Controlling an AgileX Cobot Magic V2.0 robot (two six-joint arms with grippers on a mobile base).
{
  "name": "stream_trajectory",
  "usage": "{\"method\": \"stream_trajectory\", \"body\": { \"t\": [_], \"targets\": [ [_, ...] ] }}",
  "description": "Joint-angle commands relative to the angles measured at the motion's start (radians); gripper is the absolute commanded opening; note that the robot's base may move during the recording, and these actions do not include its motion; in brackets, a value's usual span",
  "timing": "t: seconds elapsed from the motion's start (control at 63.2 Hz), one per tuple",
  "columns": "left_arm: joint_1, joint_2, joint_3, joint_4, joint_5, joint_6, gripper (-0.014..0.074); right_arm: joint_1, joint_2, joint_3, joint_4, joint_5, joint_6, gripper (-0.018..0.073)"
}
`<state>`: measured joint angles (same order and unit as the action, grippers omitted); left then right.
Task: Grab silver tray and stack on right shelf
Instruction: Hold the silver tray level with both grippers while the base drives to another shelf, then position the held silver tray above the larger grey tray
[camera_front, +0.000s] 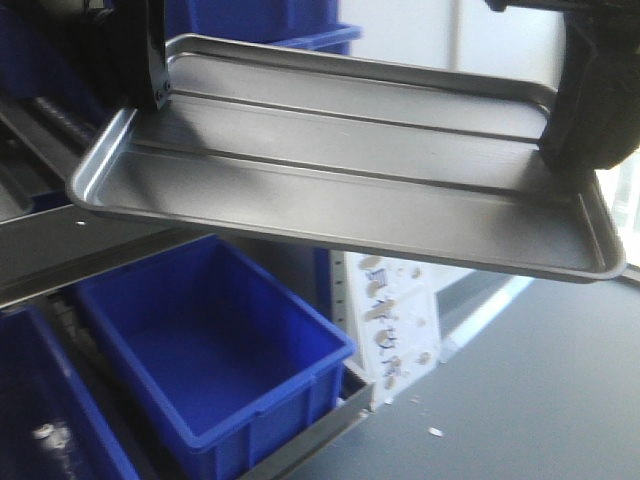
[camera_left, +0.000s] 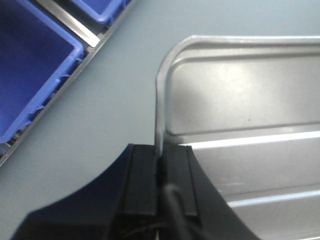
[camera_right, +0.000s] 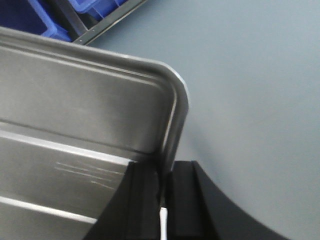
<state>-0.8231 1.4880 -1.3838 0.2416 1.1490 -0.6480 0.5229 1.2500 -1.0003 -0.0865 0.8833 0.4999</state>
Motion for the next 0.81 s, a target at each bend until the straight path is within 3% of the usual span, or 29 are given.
{"method": "stream_trajectory", "body": {
  "t": [0.0, 0.791],
  "targets": [
    [-0.003, -0.036, -0.034, 0.045, -0.004, -0.005, -0.0093, -0.002, -0.027, -0.03, -0.036, -0.013, -0.029, 0.0057],
    [-0.003, -0.036, -0.034, 0.045, -0.004, -0.005, -0.0093, -0.002, -0.027, -0.03, -0.036, -0.013, -0.029, 0.0057]
  ]
}}
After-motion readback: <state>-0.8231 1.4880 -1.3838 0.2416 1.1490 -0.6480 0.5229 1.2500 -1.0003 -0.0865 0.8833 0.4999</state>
